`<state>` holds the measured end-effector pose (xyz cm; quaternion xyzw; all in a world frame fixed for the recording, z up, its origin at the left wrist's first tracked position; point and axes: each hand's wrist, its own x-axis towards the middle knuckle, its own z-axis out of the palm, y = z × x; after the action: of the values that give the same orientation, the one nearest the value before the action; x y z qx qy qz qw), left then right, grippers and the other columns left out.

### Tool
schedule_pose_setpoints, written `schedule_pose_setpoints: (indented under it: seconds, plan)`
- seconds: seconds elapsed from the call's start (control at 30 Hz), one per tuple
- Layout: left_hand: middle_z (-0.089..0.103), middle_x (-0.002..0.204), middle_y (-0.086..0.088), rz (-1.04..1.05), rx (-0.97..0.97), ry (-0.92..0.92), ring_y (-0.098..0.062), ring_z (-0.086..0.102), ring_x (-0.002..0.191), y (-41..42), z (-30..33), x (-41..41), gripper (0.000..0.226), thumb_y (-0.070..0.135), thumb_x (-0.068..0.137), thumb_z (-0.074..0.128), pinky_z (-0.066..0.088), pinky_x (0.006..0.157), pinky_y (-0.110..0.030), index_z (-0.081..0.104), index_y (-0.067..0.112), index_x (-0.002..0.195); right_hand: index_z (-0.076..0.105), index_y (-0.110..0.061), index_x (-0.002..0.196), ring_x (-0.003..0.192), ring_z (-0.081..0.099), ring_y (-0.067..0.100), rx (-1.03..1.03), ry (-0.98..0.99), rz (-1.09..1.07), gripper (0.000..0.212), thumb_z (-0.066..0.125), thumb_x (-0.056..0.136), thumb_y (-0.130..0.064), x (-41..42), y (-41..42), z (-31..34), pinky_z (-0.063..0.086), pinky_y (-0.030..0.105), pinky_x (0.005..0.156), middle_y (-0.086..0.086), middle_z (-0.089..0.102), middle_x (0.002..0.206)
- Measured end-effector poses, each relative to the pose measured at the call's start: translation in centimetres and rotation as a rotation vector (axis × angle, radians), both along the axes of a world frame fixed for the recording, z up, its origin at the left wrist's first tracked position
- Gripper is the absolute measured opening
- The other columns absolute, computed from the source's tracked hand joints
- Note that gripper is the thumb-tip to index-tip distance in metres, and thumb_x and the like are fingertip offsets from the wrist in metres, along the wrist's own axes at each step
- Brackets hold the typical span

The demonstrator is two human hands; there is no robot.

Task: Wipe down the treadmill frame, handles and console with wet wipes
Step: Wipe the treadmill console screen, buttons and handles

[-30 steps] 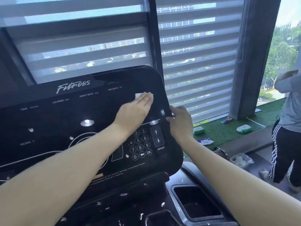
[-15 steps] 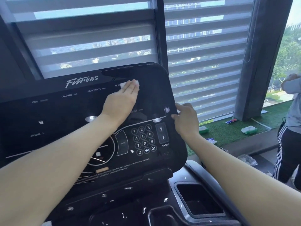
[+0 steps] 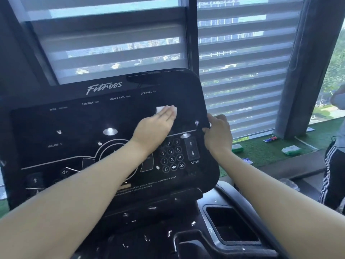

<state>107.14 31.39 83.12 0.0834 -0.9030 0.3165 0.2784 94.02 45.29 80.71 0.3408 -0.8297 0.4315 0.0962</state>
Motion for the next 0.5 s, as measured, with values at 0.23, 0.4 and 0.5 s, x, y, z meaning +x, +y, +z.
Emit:
schedule_pose_setpoints:
  seconds: [0.23, 0.4, 0.5]
  plan:
    - [0.060, 0.127, -0.017, 0.069, 0.193, 0.159, -0.027, 0.060, 0.114, -0.1, -0.3, 0.8, 0.056, -0.009, 0.071, 0.070, 0.056, 0.081, -0.035, 0.057, -0.005, 0.125, 0.055, -0.015, 0.116, 0.104, 0.044, 0.027, -0.008, -0.014, -0.056, 0.031, 0.047, 0.090, 0.002, 0.7, -0.1, -0.3, 0.030, 0.029, 0.061, 0.004, 0.042, 0.107]
    - [0.068, 0.116, -0.002, -0.012, 0.054, 0.031, -0.011, 0.064, 0.107, 3.1, -2.7, -1.3, 0.061, -0.003, 0.070, 0.027, 0.055, 0.063, -0.016, 0.070, 0.006, 0.112, 0.056, -0.016, 0.114, 0.106, 0.046, 0.027, -0.012, -0.012, -0.067, 0.030, 0.048, 0.091, 0.000, 0.7, -0.2, -0.2, 0.032, 0.030, 0.064, 0.006, 0.046, 0.111]
    - [0.069, 0.115, -0.004, -0.037, 0.035, 0.016, -0.013, 0.066, 0.105, 2.3, -1.7, -0.5, 0.054, -0.004, 0.073, 0.034, 0.054, 0.060, -0.018, 0.070, 0.006, 0.112, 0.057, -0.019, 0.117, 0.103, 0.047, 0.027, -0.013, -0.008, -0.054, 0.034, 0.049, 0.090, 0.002, 0.4, -0.3, -0.3, 0.033, 0.030, 0.062, 0.005, 0.046, 0.107]
